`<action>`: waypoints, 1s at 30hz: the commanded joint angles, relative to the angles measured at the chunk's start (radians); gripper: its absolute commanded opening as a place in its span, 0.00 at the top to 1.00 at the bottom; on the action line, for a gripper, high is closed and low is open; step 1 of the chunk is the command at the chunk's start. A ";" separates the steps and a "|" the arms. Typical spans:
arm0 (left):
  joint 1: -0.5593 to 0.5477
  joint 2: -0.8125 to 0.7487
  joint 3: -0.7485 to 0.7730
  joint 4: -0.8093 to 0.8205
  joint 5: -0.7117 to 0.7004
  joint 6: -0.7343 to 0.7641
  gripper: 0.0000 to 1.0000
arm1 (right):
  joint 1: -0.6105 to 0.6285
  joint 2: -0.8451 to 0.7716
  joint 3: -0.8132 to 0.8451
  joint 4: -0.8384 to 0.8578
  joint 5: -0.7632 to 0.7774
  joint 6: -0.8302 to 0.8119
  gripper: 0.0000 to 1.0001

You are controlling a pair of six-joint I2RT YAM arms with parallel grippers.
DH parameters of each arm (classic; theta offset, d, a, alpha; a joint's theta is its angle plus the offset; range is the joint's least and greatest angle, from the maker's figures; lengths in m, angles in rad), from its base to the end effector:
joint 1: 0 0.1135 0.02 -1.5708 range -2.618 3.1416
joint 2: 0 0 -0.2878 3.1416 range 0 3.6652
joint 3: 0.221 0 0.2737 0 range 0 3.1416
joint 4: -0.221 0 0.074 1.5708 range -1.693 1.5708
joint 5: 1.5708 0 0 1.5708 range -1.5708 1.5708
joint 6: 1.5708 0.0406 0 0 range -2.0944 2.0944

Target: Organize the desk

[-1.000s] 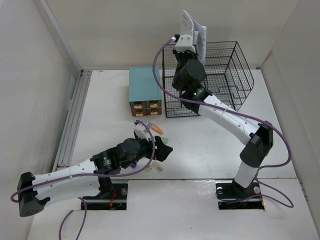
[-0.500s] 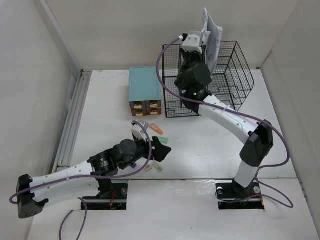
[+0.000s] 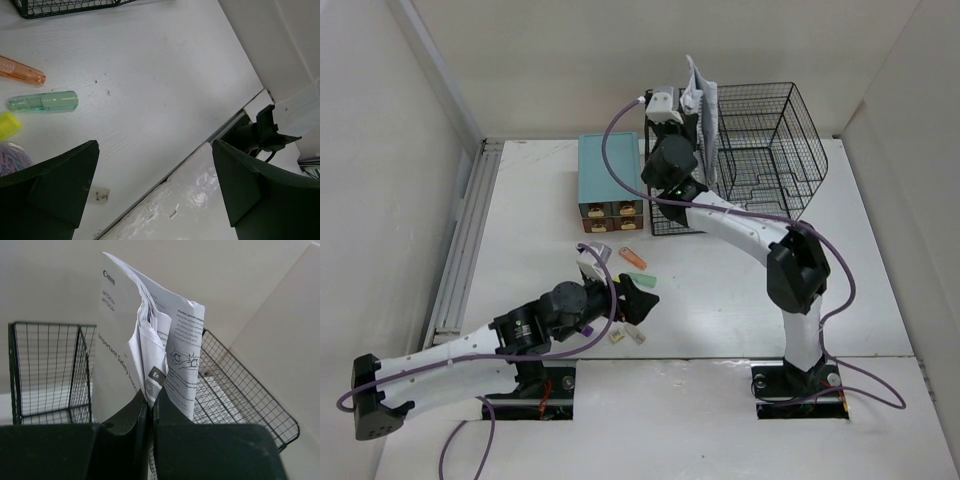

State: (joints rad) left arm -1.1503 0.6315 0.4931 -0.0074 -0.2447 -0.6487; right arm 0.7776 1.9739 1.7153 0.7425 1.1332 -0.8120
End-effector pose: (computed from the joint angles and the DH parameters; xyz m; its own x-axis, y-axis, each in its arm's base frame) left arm 0.0795 -0.1536 0.2895 -0.5232 -0.2658 -0.8097 0.5920 0.5701 -0.5697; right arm 0.3729 0.3156 0.4104 0.0292 -0.4027 -0.9148 0.4291 0.8317 -0.3524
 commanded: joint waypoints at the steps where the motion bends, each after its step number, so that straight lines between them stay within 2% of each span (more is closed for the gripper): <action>1: -0.005 -0.019 -0.016 0.004 -0.019 -0.016 0.04 | -0.012 0.016 0.061 0.028 -0.013 0.051 1.00; 7: -0.005 -0.029 -0.034 -0.005 -0.038 -0.016 0.04 | -0.081 0.052 0.050 -0.056 -0.039 0.167 1.00; 11: -0.005 -0.029 -0.034 0.007 -0.047 -0.016 0.04 | -0.113 0.043 -0.011 -0.153 -0.101 0.345 1.00; 18: -0.005 0.017 -0.034 0.050 -0.038 -0.016 0.04 | -0.156 0.019 -0.106 -0.153 -0.222 0.506 1.00; 28: -0.005 0.037 -0.034 0.069 -0.047 -0.016 0.04 | -0.176 0.017 -0.183 -0.153 -0.277 0.567 1.00; 29: -0.005 0.037 -0.034 0.069 -0.056 -0.016 0.02 | -0.176 0.003 -0.212 -0.167 -0.277 0.576 0.99; 30: -0.005 0.037 -0.034 0.069 -0.071 -0.025 0.00 | -0.176 -0.013 -0.226 -0.167 -0.286 0.576 0.79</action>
State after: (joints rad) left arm -1.1503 0.6765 0.4648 0.0166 -0.2790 -0.6624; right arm 0.6090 2.0399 1.5257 0.5400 0.8806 -0.2695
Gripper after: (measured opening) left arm 0.988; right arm 0.154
